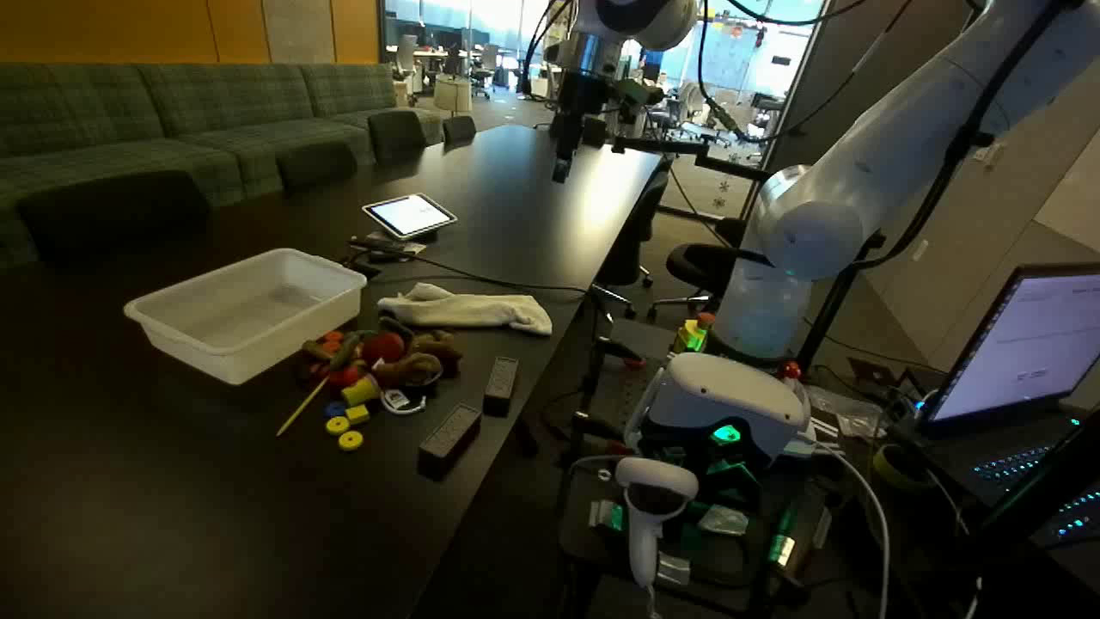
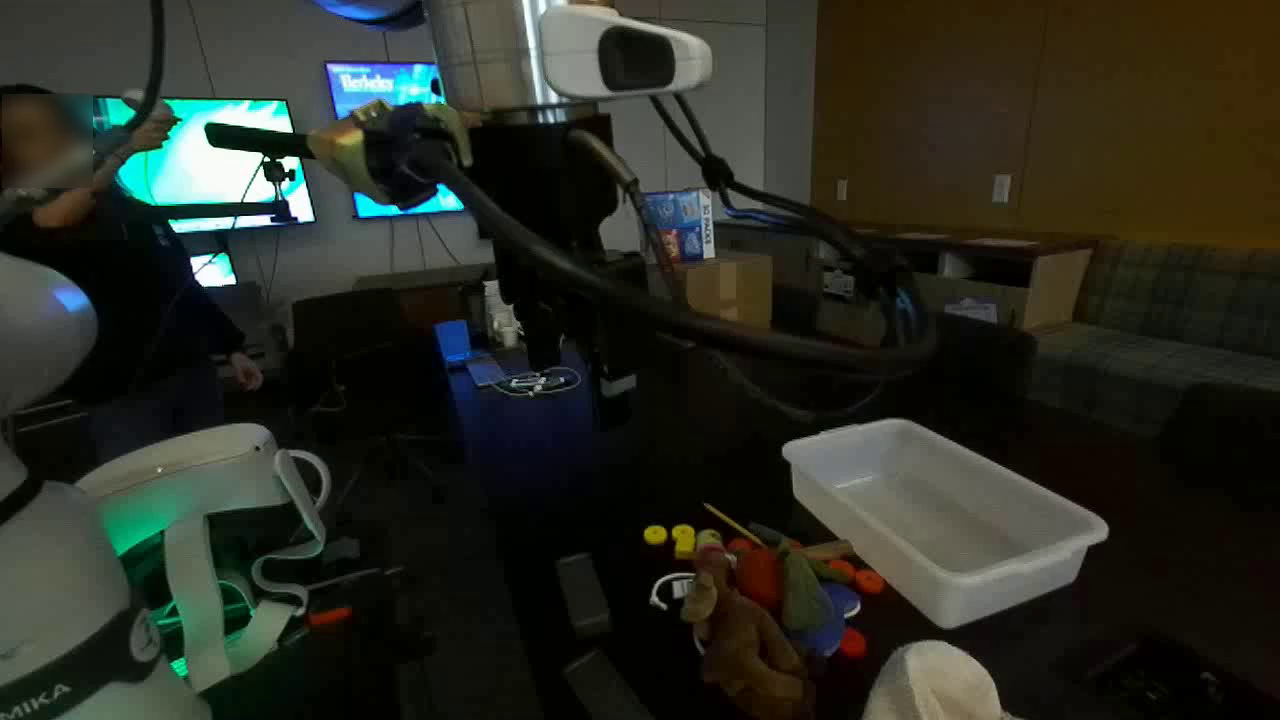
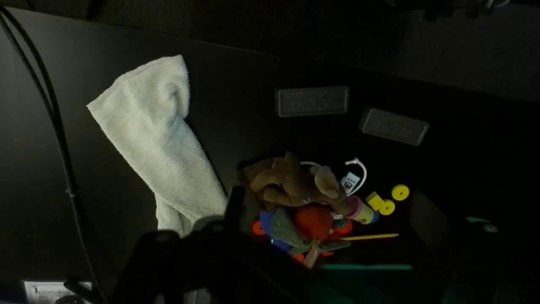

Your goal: Use the white towel to move the objects to the left, then put the towel in the bowl

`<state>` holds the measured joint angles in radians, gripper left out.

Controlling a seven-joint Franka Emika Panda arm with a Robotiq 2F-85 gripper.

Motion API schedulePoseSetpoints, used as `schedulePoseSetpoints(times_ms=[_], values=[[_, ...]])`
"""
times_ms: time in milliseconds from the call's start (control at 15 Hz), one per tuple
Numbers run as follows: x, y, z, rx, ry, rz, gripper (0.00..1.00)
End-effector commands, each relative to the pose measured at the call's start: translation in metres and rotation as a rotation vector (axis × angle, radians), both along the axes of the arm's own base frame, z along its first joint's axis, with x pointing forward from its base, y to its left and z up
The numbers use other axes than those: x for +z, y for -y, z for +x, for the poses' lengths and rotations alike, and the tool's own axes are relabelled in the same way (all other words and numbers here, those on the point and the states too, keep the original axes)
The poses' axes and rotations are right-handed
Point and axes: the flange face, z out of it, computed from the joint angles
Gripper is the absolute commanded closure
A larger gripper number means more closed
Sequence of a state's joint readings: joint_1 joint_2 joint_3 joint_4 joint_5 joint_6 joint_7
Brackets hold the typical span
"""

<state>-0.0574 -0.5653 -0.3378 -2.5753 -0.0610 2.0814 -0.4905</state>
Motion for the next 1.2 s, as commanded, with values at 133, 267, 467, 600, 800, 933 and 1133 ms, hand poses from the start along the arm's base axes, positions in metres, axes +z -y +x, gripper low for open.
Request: schedulePoseSetpoints(times_ms=[133,267,467,600,800,933,1133], values=[[0.001,0.001,0.003,0.001,0.002,-0.009,0.00],[-0.010,0.000,0.014,0.003,0.000,-0.024,0.00],[-0.033,0.000,0.042,-0.001,0.034,-0.066,0.00],[-0.059,0.001,0.066,0.017,0.039,-0.100,0.00],[-0.106,0.004,0.094,0.036,0.024,-0.143,0.00],[-0.139,0.012,0.112,0.054,0.021,-0.162,0.00],[-0.185,0.035,0.140,0.066,0.003,-0.155,0.00]])
